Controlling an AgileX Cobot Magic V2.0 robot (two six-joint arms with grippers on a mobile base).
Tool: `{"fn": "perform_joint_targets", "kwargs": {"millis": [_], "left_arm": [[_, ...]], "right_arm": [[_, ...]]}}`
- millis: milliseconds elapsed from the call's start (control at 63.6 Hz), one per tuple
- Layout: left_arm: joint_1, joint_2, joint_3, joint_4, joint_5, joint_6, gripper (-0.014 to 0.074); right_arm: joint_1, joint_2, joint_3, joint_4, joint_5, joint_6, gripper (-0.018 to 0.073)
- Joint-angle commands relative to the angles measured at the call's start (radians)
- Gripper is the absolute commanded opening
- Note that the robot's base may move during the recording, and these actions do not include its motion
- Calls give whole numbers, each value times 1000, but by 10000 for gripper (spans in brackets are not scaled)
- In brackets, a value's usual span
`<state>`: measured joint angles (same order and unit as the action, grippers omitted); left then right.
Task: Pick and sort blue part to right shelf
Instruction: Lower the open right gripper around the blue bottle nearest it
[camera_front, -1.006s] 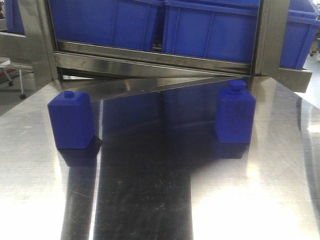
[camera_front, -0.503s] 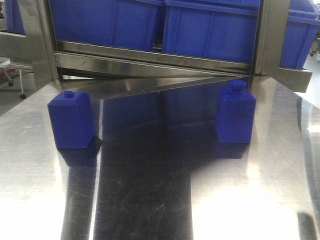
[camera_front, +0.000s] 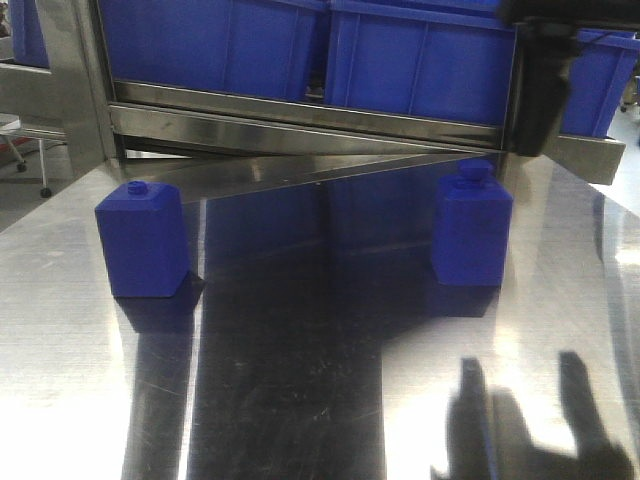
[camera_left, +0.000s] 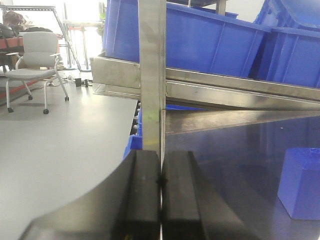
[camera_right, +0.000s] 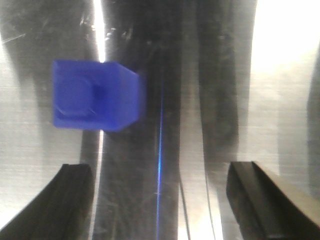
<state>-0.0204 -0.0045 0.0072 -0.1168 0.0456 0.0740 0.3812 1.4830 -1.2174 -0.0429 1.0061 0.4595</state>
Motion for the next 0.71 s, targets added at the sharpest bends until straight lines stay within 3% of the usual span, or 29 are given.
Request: {"fn": "perform_joint_targets", "kwargs": {"millis": [0, 299, 691], "left_arm": [[-1, -22, 25, -6, -84, -2, 135], [-1, -22, 25, -6, -84, -2, 136], [-1, -22, 25, -6, -84, -2, 135]], "right_arm": [[21, 36, -116, -2, 28, 12, 620], [70, 204, -294, -4, 98, 29, 620], [70, 321, -304, -7, 66, 37, 620]]}}
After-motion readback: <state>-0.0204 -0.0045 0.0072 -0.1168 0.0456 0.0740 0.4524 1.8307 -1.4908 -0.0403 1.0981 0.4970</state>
